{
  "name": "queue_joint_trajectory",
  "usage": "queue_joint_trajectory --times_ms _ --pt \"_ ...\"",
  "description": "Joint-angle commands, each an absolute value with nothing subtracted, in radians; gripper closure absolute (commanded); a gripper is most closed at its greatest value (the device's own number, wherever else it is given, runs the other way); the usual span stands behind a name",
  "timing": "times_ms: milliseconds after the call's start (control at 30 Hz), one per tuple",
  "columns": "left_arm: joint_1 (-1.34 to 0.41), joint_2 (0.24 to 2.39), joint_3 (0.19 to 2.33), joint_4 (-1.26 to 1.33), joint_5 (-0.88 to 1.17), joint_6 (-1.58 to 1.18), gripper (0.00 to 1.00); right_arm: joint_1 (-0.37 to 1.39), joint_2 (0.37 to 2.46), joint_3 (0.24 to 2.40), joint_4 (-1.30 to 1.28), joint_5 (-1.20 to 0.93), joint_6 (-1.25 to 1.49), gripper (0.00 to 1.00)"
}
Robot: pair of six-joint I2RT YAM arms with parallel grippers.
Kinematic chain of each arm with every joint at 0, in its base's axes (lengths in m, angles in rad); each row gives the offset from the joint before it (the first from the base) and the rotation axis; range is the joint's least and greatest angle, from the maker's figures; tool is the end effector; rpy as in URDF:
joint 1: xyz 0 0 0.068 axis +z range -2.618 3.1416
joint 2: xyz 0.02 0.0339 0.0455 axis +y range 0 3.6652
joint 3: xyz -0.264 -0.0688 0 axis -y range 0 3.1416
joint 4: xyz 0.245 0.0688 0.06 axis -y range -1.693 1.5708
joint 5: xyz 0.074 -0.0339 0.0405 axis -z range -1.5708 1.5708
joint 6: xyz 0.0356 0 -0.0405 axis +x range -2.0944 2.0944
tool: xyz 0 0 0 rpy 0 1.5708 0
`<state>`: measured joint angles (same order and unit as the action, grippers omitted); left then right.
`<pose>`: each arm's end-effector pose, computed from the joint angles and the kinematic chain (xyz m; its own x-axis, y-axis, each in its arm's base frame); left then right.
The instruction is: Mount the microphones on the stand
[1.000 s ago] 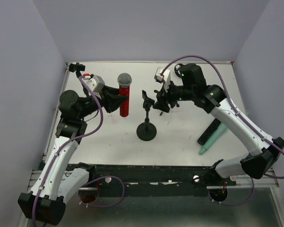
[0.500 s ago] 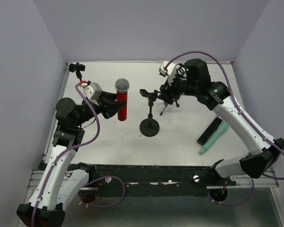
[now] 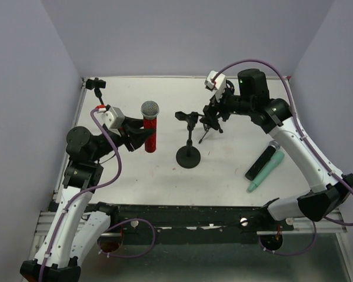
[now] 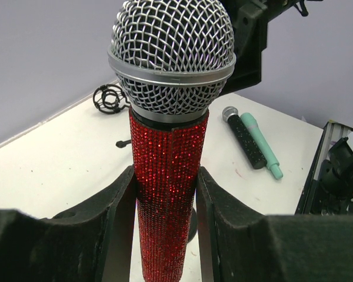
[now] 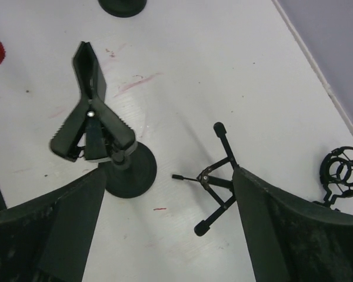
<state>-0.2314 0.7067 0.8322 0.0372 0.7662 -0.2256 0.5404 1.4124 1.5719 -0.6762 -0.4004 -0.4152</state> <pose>0.1434 -0.0591 0.3913 -0.0323 -0.1580 -0.9869 0.8455 0.5223 -0.1113 0.2532 0.1681 0.4196 -0.0793 -0.4808 -0.8733 -0.8703 0.4605 -0.1745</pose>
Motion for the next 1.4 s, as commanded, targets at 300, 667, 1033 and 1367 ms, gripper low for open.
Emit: queue_joint_trajectory --times_ms 300,667,1033,1367 --pt "-0.236 0.626 0.785 0.028 0.729 -0.193 1.0 0.534 1.364 1.581 -0.856 -0.851 -0.684 0.0" --pt "-0.236 0.583 0.767 0.002 0.713 -0.163 1.0 0.534 1.442 1.631 -0.766 -0.767 -0.604 0.0" --pt "-0.236 0.591 0.759 0.02 0.719 -0.173 1.0 0.537 1.457 1.526 -0.611 -0.773 -0.394 0.0" --pt "-0.235 0.597 0.756 0.029 0.719 -0.183 1.0 0.551 1.466 1.503 -0.555 -0.765 -0.338 0.0"
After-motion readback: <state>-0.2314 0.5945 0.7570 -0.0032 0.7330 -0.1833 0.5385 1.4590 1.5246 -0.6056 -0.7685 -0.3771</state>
